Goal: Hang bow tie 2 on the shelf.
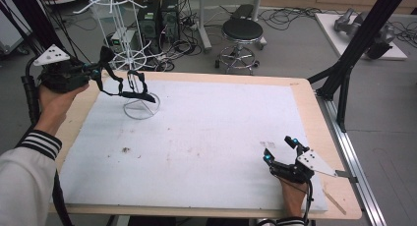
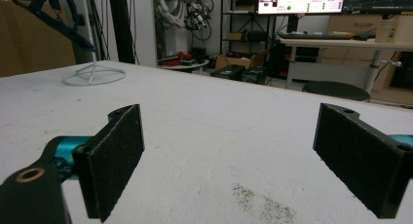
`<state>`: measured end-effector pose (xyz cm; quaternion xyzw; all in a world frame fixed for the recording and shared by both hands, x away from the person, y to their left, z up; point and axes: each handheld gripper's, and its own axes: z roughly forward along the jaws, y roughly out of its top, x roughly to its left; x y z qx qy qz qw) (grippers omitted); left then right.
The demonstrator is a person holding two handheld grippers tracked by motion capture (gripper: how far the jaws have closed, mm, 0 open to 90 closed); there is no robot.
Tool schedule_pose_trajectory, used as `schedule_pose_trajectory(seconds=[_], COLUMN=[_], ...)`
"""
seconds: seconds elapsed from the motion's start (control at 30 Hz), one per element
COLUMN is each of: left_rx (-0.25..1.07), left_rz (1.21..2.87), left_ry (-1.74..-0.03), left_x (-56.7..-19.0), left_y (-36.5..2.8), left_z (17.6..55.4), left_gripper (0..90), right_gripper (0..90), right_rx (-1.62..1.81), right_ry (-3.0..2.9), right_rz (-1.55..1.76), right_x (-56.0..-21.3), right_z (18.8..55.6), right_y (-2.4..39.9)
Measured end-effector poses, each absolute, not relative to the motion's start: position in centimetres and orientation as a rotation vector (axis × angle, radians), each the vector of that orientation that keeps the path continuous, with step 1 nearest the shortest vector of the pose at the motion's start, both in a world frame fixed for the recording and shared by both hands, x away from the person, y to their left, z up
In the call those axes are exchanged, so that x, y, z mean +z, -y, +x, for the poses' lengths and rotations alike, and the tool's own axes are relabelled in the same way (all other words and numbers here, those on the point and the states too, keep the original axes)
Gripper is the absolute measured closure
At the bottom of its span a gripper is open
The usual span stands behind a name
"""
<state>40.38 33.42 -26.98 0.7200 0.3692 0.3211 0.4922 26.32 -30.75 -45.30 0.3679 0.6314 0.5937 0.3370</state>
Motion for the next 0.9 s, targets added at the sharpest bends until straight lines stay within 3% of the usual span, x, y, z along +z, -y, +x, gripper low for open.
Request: schedule_pose_trajectory(seconds=[0.37,0.73,0.9], left_rx=[0.770,0.739,0.724], left_rz=[1.751,1.740,1.703], left_ry=[-0.903,-0.926,-0.914], left_x=[-26.92,-26.89,-26.89], left_y=[-33.48,-33.49,-33.69], left_z=[40.26,40.23,40.01], left_gripper=[76.9,55.1,38.1], right_gripper=[10.7,10.7,10.7], right_rx=[1.548,1.546,1.542], right_ry=[-1.646,-1.646,-1.646], right_rz=[0.962,0.964,0.957], right_x=[-45.32,-45.30,-45.31], right_z=[26.31,26.29,26.30], right_y=[30.72,30.68,30.69])
